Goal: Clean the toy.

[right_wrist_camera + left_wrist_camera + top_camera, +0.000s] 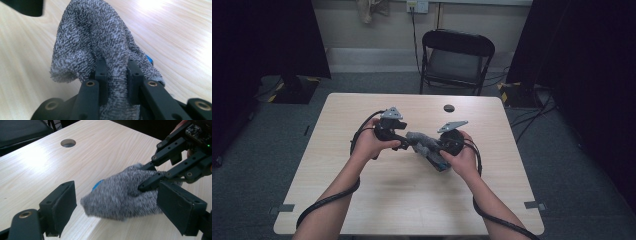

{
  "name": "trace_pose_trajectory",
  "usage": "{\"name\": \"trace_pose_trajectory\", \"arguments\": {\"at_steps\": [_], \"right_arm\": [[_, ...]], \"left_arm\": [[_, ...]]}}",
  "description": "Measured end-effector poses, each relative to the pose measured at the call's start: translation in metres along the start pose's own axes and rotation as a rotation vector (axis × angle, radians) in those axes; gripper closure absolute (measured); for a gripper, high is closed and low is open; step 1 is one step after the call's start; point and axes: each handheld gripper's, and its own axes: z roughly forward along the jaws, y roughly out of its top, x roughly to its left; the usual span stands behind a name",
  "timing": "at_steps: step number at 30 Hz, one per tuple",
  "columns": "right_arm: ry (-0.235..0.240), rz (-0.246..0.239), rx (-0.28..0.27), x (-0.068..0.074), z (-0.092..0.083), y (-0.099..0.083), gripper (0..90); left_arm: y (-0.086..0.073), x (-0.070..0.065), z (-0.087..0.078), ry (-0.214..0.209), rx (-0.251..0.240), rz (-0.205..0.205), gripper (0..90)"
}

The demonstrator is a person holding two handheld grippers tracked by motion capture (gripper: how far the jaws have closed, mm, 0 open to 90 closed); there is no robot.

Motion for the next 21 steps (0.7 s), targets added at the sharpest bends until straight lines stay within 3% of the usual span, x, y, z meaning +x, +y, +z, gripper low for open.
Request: {"name": "trace_pose_trajectory", "arguments": {"at_steps": [5, 13, 21], "right_arm": [[0.021, -0.026, -0.003, 0.004, 0.001, 0.002, 75.7], [0.046, -0.068, -0.004, 0.008, 0.000, 0.008, 76.2], [0.088, -0.079, -0.018, 0.012, 0.003, 0.016, 76.8]], "left_arm": [[-0.002, -0.003, 0.006, -0.020, 0.019, 0.010, 15.8], [-0.009, -0.002, 0.011, -0.009, 0.065, 0.034, 15.9], [-0.016, 0.001, 0.010, -0.016, 0.078, 0.028, 18.4]]}}
